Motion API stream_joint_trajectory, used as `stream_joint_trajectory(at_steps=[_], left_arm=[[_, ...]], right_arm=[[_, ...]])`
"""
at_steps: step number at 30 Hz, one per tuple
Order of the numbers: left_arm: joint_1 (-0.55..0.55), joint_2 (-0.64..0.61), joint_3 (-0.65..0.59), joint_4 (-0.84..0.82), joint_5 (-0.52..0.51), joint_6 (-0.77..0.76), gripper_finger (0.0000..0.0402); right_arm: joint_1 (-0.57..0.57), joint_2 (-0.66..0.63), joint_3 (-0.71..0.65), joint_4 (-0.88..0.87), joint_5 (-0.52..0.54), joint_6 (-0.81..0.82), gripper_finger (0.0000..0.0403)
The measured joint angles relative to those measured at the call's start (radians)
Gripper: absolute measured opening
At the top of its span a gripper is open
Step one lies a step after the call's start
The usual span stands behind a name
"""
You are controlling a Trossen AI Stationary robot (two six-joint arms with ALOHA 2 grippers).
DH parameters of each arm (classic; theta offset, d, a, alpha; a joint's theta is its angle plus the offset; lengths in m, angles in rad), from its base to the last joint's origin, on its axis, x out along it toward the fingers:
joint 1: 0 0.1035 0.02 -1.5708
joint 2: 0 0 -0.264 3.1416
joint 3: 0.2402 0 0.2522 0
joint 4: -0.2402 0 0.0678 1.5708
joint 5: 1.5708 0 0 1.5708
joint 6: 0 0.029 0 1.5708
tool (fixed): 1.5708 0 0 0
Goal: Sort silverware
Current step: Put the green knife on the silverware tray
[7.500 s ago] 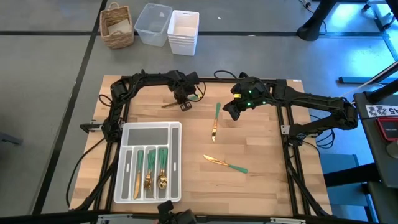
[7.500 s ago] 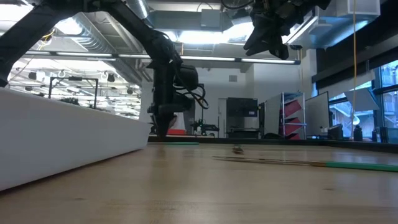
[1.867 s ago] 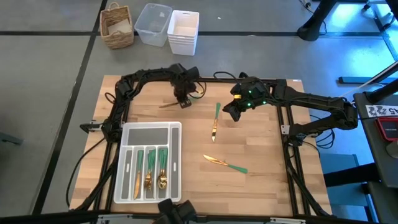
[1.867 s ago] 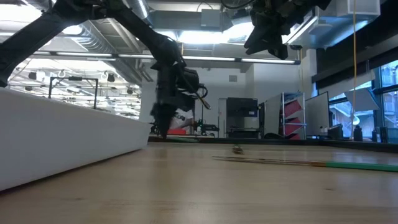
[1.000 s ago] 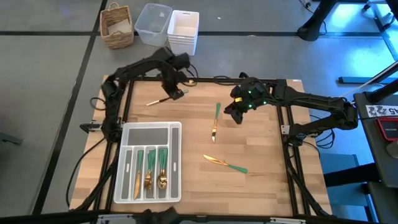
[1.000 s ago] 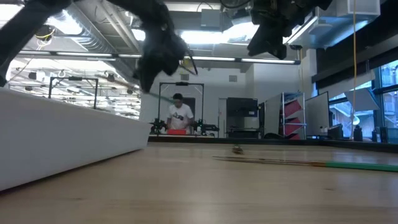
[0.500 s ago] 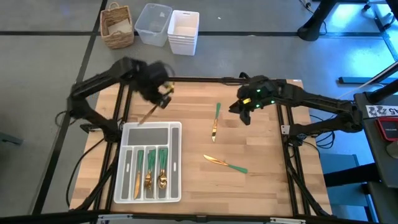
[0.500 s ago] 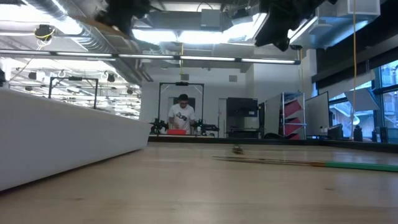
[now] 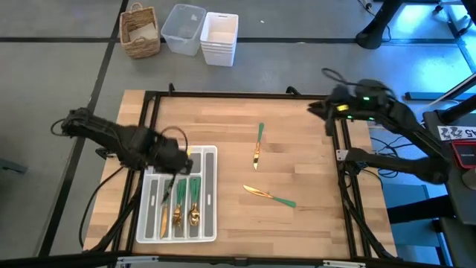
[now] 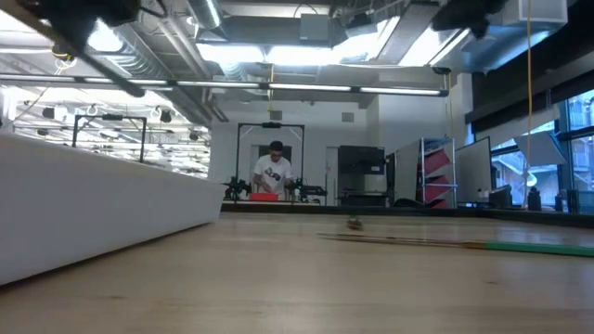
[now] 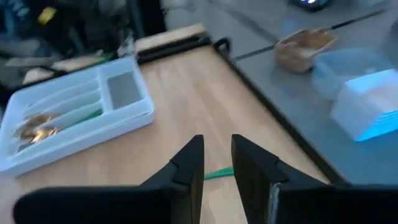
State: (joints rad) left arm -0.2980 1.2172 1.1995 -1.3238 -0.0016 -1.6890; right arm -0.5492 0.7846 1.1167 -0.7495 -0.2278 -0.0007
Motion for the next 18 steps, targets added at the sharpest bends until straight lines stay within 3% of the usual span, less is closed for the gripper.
stream_joint_trajectory(at_steps=[3,11,18], left_arm=[[-0.112,0.011,-0.052,0.081,0.001,-0.123,0.0024],[-0.316,0.045,-0.147,0.112,0.001,-0.459,0.0021],[-0.414,0.125,-0.211,0.200,0.001,-0.559,0.0023]], right_arm=[[-0.033,-0.083,-0.031,-0.019,0.001,-0.004,0.0083],[-0.040,-0.286,-0.201,-0.014,-0.014,0.021,0.0083],[-0.040,-0.402,-0.366,-0.002,-0.054,0.155,0.0083]])
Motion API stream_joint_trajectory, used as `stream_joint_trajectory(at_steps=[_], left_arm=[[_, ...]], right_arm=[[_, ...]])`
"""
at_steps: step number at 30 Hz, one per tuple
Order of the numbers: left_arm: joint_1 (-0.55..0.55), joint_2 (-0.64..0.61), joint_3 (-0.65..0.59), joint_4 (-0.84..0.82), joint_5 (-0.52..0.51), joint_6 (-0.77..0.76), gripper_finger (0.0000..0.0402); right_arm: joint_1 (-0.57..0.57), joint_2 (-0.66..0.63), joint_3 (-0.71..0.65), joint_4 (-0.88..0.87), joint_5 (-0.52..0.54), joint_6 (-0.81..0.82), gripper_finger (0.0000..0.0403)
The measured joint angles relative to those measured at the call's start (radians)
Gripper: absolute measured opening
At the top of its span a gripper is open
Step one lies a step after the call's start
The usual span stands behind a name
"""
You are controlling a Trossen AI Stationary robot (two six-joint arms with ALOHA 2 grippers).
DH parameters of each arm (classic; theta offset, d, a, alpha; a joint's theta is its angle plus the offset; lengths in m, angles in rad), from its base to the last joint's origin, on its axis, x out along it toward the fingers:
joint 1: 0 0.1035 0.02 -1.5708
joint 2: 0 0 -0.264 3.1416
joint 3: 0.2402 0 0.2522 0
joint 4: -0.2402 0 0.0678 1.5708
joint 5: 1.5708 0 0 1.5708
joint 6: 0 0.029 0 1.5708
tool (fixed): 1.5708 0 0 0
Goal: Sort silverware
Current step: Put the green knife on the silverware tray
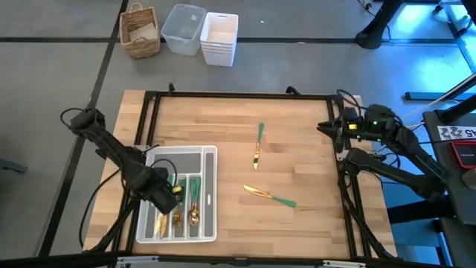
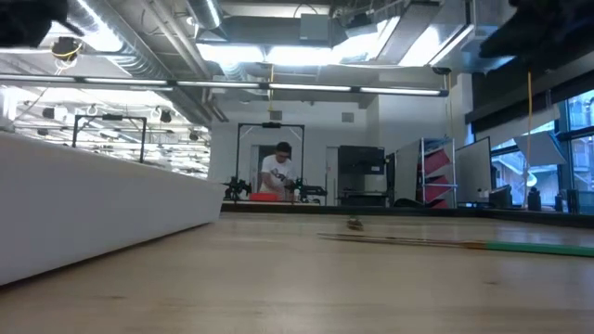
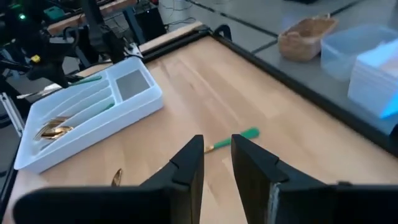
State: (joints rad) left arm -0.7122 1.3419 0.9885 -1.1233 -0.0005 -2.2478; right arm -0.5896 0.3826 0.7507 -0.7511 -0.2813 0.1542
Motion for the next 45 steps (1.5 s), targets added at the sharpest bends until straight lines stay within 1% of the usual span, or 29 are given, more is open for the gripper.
stream_joint_trajectory(at_steps=[4,8,14,17,20,24,26,30,33,35,37,38,41,42,43,44,45], left_arm=[[-0.009,0.055,-0.040,0.039,0.000,0.000,0.0026],[-0.008,0.112,-0.053,0.055,-0.001,0.001,0.0028],[-0.008,0.211,-0.053,0.065,0.000,-0.003,0.0027],[-0.006,0.260,-0.053,0.076,0.013,-0.003,0.0039],[-0.001,0.293,-0.052,0.097,0.041,-0.019,0.0060],[0.000,0.297,-0.053,0.103,0.071,-0.030,0.0096],[-0.001,0.282,-0.054,0.114,0.077,-0.026,0.0108],[-0.001,0.225,-0.034,0.109,0.063,-0.031,0.0113],[0.000,0.147,-0.008,0.127,0.022,-0.031,0.0106],[0.004,0.088,0.014,0.129,-0.038,-0.031,0.0101],[0.018,0.030,0.031,0.154,-0.146,-0.031,0.0097],[0.030,0.005,0.036,0.170,-0.224,-0.035,0.0096],[0.099,-0.042,0.036,0.226,-0.540,-0.028,0.0093],[0.131,-0.048,0.036,0.253,-0.623,0.010,0.0093],[0.170,-0.050,0.036,0.288,-0.673,0.077,0.0093],[0.214,-0.050,0.036,0.341,-0.692,0.169,0.0093],[0.260,-0.049,0.036,0.408,-0.687,0.275,0.0093]], right_arm=[[0.000,-0.009,-0.056,0.001,0.000,0.054,0.0083],[0.000,-0.001,-0.090,0.008,0.000,0.100,0.0083],[0.000,-0.001,-0.104,0.064,0.000,0.107,0.0083],[0.000,-0.001,-0.106,0.081,-0.001,0.107,0.0083],[0.000,-0.001,-0.106,0.091,-0.028,0.107,0.0083],[0.000,-0.001,-0.106,0.112,-0.081,0.107,0.0083],[0.000,-0.001,-0.106,0.114,-0.089,0.107,0.0083],[0.000,-0.001,-0.106,0.115,-0.089,0.107,0.0083],[0.000,-0.001,-0.106,0.115,-0.090,0.107,0.0083],[0.000,-0.001,-0.106,0.115,-0.090,0.107,0.0083],[0.000,-0.001,-0.106,0.119,-0.089,0.107,0.0083],[0.000,-0.001,-0.106,0.126,-0.089,0.107,0.0083],[0.000,-0.001,-0.106,0.138,-0.088,0.107,0.0083],[0.000,-0.001,-0.106,0.143,-0.088,0.107,0.0083],[0.000,-0.001,-0.106,0.151,-0.088,0.107,0.0083],[0.000,-0.001,-0.106,0.162,-0.088,0.107,0.0083],[0.000,-0.001,-0.106,0.173,-0.087,0.107,0.0083]])
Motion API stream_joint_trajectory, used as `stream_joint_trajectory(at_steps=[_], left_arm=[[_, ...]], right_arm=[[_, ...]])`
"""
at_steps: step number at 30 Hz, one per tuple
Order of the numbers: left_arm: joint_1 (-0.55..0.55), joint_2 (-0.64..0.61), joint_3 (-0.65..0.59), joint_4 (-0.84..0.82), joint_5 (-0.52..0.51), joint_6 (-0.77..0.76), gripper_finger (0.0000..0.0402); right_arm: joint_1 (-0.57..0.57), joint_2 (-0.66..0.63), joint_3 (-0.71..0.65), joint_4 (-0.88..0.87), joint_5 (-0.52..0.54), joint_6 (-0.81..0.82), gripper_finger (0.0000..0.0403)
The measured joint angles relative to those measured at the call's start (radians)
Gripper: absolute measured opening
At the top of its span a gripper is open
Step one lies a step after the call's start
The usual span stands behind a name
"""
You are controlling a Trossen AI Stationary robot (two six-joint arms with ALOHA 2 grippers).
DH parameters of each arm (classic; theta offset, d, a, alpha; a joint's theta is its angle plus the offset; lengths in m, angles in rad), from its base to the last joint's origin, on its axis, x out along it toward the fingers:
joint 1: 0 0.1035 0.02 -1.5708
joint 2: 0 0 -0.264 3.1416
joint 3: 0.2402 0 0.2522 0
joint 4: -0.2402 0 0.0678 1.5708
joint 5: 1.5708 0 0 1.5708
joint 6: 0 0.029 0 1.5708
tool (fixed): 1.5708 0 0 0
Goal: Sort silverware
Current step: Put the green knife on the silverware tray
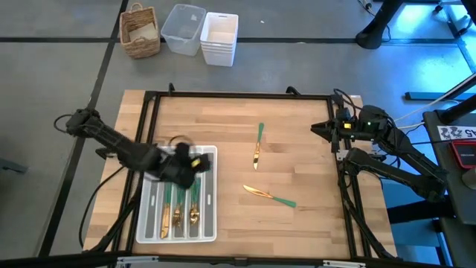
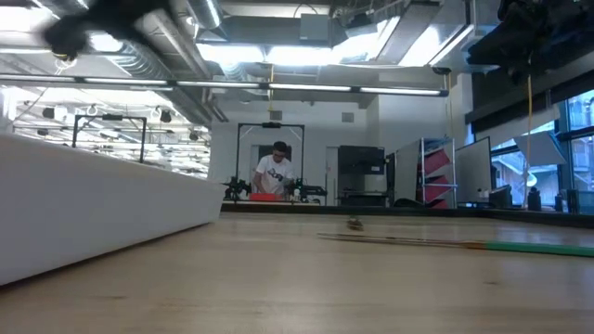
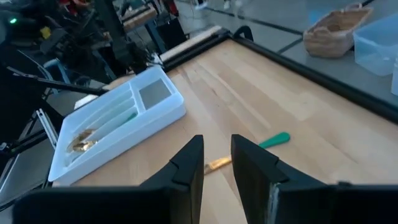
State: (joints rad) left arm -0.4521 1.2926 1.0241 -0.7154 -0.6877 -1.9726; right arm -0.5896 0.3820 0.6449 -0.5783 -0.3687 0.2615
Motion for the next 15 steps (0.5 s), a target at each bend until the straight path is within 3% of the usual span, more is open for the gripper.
stream_joint_trajectory(at_steps=[8,11,15], left_arm=[[0.341,0.085,-0.001,0.649,0.191,0.743,0.0092],[0.432,0.139,-0.001,0.803,0.306,0.827,0.0092],[0.513,0.251,0.037,0.883,0.432,0.832,0.0092]], right_arm=[[0.000,0.001,0.000,0.073,0.018,0.057,0.0083],[0.000,0.001,0.000,0.073,0.018,0.060,0.0083],[0.000,0.002,0.000,0.073,0.018,0.054,0.0083]])
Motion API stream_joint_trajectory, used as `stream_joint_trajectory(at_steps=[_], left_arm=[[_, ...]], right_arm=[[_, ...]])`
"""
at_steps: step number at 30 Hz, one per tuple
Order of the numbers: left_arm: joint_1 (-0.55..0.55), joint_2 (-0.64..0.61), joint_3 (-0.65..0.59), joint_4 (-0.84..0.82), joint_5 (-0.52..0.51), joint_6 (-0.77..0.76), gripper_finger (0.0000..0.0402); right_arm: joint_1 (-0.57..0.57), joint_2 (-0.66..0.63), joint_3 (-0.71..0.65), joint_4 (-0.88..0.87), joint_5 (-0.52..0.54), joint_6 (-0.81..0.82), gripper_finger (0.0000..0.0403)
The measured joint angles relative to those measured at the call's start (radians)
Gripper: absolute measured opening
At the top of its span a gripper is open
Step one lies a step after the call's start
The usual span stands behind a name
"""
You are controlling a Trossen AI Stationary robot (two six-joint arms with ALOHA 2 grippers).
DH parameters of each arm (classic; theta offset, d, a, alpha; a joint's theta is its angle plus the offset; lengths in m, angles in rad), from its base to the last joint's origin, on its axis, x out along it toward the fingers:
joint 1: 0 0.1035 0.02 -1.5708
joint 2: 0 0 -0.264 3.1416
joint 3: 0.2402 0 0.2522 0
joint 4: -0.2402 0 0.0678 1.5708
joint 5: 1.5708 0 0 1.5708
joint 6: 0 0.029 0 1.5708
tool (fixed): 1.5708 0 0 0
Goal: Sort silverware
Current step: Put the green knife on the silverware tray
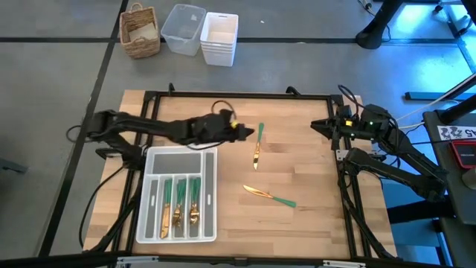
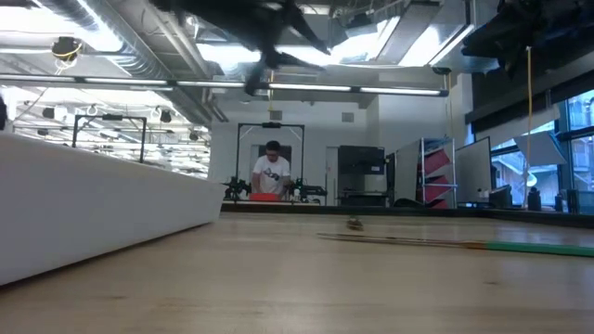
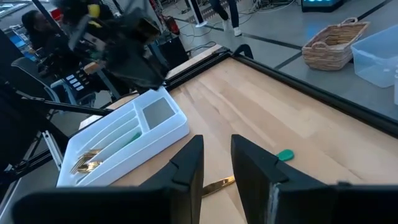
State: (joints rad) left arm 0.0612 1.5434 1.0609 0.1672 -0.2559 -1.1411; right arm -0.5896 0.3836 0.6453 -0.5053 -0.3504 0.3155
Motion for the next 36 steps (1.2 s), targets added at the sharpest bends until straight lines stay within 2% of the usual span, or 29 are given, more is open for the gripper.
stream_joint_trajectory(at_steps=[4,7,10,17,23,29,36], left_arm=[[0.051,0.153,0.137,0.000,0.105,0.028,0.0092],[0.080,0.269,0.284,-0.044,0.194,0.058,0.0092],[0.102,0.365,0.441,-0.192,0.235,0.110,0.0092],[0.146,0.532,0.722,-0.584,0.235,0.233,0.0092],[0.175,0.617,0.759,-0.631,0.237,0.287,0.0092],[0.189,0.668,0.758,-0.623,0.374,0.387,0.0092],[0.190,0.679,0.759,-0.552,0.362,0.415,0.0092]], right_arm=[[0.000,0.000,0.000,0.000,0.000,-0.005,0.0083],[0.000,0.000,0.000,0.000,-0.005,-0.006,0.0083],[0.000,0.000,0.000,0.000,-0.008,-0.006,0.0083],[0.000,0.000,0.000,-0.001,-0.009,-0.006,0.0083],[0.000,0.010,0.000,-0.039,-0.009,-0.006,0.0083],[0.000,0.025,0.000,-0.057,-0.009,-0.006,0.0083],[0.000,0.040,0.000,-0.060,-0.009,-0.006,0.0083]])
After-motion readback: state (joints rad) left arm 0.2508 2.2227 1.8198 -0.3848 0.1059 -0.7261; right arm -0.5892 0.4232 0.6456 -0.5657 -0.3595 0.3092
